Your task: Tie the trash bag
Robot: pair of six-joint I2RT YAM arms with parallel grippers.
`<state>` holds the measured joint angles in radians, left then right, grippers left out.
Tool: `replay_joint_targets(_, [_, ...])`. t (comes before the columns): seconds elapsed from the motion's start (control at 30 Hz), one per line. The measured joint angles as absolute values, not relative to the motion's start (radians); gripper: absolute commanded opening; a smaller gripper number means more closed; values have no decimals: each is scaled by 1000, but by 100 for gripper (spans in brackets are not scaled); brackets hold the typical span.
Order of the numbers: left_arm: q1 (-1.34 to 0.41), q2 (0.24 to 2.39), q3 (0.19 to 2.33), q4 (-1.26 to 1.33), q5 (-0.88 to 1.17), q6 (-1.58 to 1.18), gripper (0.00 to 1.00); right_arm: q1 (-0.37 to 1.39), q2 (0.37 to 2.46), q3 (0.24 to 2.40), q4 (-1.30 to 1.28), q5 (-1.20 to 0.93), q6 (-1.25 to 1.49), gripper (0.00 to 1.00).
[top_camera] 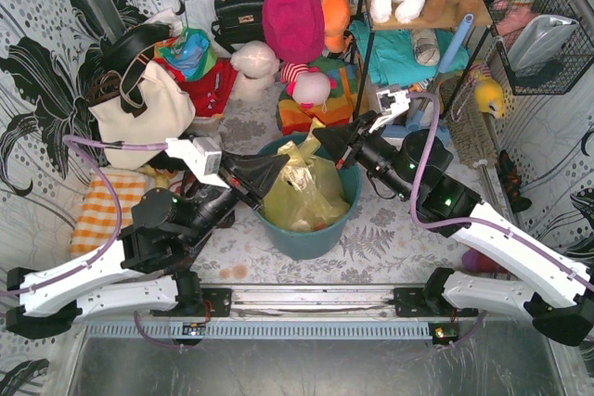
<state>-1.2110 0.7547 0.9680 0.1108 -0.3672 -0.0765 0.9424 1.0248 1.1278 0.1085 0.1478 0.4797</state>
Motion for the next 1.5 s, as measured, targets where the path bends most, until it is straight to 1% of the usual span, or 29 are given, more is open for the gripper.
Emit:
replay_joint_targets(0.1, [-1211, 744, 962, 150, -349, -75, 0, 942, 1016, 1122, 113, 163, 487, 0])
replay_joint_targets(0.23, [-1211, 751, 973, 194, -260, -70, 0, 942, 1015, 1122, 128, 164, 490, 0])
replay_joint_targets(0.4, [-1211, 825, 1071, 190, -114, -57, 0, 942, 1028, 1128, 177, 110, 482, 0])
replay_joint_targets(0.5, [-1211, 869, 1110, 184, -49, -47, 0, 942, 1075, 1181, 179, 68, 474, 0])
replay_joint_targets(0.6, [-1211, 896, 1116, 175, -29, -41, 0, 942, 1117, 1243, 180, 36, 459, 0])
replay_joint_targets(0.77, [-1211, 893, 1116, 170, -91, -24, 0, 942, 1134, 1309, 180, 15, 448, 0])
replay_joint_targets(0.93, [-1211, 847, 1095, 196, -184, -7, 0, 942, 1118, 1301, 171, 35, 456, 0])
replay_joint_targets(1.2, [-1211, 813, 1053, 237, -314, 2, 0, 942, 1051, 1178, 175, 86, 482, 0])
replay_joint_targets(1.5, [-1211, 810, 1004, 245, -418, -1, 0, 942, 980, 985, 350, 94, 441, 0])
